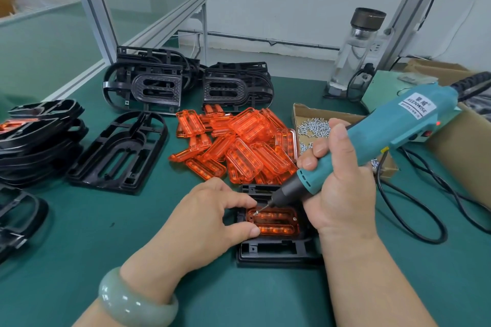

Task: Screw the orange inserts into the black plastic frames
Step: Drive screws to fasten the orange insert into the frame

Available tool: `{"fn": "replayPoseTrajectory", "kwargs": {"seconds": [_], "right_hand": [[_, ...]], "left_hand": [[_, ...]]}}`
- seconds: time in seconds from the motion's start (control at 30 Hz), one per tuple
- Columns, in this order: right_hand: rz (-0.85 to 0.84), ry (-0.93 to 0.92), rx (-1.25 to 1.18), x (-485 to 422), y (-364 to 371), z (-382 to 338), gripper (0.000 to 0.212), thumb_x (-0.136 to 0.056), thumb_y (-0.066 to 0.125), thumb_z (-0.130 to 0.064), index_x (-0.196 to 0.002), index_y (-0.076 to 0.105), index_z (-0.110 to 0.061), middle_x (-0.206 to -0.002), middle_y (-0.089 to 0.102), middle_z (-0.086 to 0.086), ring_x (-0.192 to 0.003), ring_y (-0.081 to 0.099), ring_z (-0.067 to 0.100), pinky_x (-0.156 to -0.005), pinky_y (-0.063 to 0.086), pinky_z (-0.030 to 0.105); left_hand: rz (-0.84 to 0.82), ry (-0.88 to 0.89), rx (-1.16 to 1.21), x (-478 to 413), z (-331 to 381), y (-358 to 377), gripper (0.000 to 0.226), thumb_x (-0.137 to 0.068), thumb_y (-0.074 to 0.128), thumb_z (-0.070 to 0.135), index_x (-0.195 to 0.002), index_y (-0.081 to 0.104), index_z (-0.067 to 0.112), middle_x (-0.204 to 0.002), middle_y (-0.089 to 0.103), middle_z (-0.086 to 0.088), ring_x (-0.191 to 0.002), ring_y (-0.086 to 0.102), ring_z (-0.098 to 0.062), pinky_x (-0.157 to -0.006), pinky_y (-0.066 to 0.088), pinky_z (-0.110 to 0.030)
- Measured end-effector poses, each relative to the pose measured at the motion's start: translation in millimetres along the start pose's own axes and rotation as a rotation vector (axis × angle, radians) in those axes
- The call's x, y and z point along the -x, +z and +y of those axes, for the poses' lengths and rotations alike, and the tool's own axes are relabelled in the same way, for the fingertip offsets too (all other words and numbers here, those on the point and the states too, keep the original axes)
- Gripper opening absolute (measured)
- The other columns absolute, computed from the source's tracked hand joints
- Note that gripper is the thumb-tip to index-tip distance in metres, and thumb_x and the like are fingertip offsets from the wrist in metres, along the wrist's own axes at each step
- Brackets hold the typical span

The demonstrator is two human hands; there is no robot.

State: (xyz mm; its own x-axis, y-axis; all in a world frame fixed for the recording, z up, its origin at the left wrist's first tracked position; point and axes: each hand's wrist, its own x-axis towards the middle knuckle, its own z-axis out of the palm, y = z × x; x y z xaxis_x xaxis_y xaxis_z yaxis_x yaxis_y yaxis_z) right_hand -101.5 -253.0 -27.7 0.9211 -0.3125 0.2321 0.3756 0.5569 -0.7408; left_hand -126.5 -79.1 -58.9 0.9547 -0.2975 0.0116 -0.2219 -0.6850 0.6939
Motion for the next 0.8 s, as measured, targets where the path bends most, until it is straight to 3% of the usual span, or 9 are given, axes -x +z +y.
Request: {"fn": "replayPoseTrajectory", "kwargs": {"seconds": [0.27, 0.8], "right_hand": [[-0.036, -0.015, 0.003, 0.6, 1.5, 0.9, 0.008, -0.087, 0.058, -0.025, -0.091, 0.057, -0.019, -0.060, 0.048, -0.005, -0.047, 0.046, 0.010, -0.052, 0.041, 0.021], [-0.115, -0.024, 0.032, 4.0, 6.3, -2.4, 0.005, -0.088, 0.055, -0.021, -0.093, 0.056, -0.018, -0.060, 0.047, -0.004, -0.047, 0.046, 0.010, -0.050, 0.041, 0.021]], "left_hand": [[-0.001, -0.010, 0.010, -0.4, -1.7, 0.8, 0.036, -0.070, 0.075, 0.049, -0.105, 0.064, 0.049, -0.095, 0.048, 0.022, -0.092, 0.044, 0.008, -0.074, 0.032, -0.007], [-0.003, -0.011, -0.004, -1.6, -0.9, 0.0, 0.036, -0.070, 0.075, 0.050, -0.104, 0.064, 0.050, -0.095, 0.048, 0.020, -0.092, 0.048, 0.001, -0.076, 0.034, -0.015]]}}
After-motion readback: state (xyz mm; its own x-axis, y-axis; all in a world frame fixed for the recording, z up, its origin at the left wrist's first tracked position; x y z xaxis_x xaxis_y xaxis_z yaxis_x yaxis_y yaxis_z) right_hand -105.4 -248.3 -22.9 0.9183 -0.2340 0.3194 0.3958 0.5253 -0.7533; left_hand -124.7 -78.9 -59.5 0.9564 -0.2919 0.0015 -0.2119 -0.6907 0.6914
